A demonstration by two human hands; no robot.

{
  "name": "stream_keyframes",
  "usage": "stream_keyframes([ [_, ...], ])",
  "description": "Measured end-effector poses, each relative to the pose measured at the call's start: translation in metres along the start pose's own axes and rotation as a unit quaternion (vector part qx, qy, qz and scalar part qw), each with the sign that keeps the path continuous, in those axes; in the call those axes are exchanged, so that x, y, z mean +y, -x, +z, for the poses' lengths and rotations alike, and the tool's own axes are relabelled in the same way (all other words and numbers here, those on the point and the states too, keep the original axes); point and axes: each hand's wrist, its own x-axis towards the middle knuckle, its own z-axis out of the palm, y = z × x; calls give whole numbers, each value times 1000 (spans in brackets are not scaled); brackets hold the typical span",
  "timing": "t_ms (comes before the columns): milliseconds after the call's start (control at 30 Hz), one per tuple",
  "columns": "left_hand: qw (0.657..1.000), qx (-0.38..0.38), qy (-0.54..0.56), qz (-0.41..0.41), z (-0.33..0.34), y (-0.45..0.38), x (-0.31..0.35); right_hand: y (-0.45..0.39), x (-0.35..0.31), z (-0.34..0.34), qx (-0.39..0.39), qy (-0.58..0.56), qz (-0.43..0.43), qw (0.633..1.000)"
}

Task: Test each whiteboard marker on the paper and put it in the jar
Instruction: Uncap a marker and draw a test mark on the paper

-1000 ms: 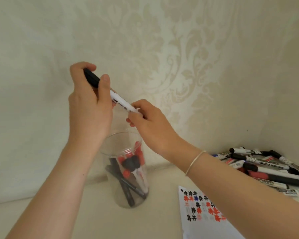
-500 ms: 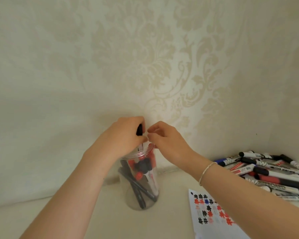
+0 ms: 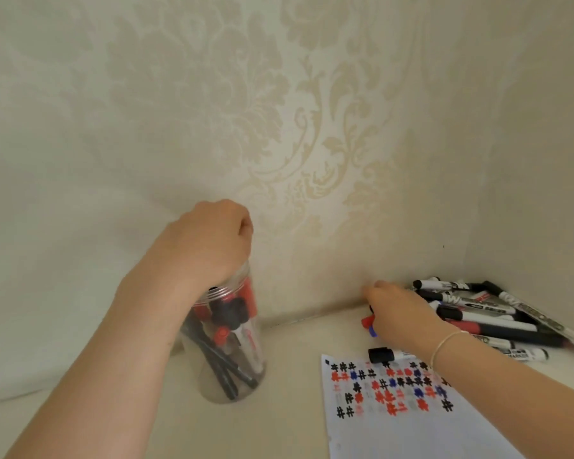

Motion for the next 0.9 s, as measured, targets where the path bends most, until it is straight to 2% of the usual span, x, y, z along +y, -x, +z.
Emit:
stream_keyframes([
  [67,994,73,68,54,6,20,34,-1,10,10,-10,16,4,1000],
  [100,985,78,123,91,14,27,51,-3,13,14,-9,13,3,1000],
  [167,968,29,204,140,41,34,75,-5,16,18,-9,-19,9,1000],
  [300,956,-89,236,146,119,27,91,-2,23,17,20,-59,18,998],
  [467,963,-140,202,113,180,18,93,2,35,18,32,-37,23,999],
  [633,968,-157,177,78,202,7,97,-1,37,26,52,-105,30,993],
  [767,973,-152,151,82,203,2,96,0,41,31,75,-146,44,985],
  [833,982,-125,118,76,192,0,91,3,44,30,124,-173,55,975],
  [900,988,-97,101,65,175,1,84,5,43,25,207,-240,77,945],
])
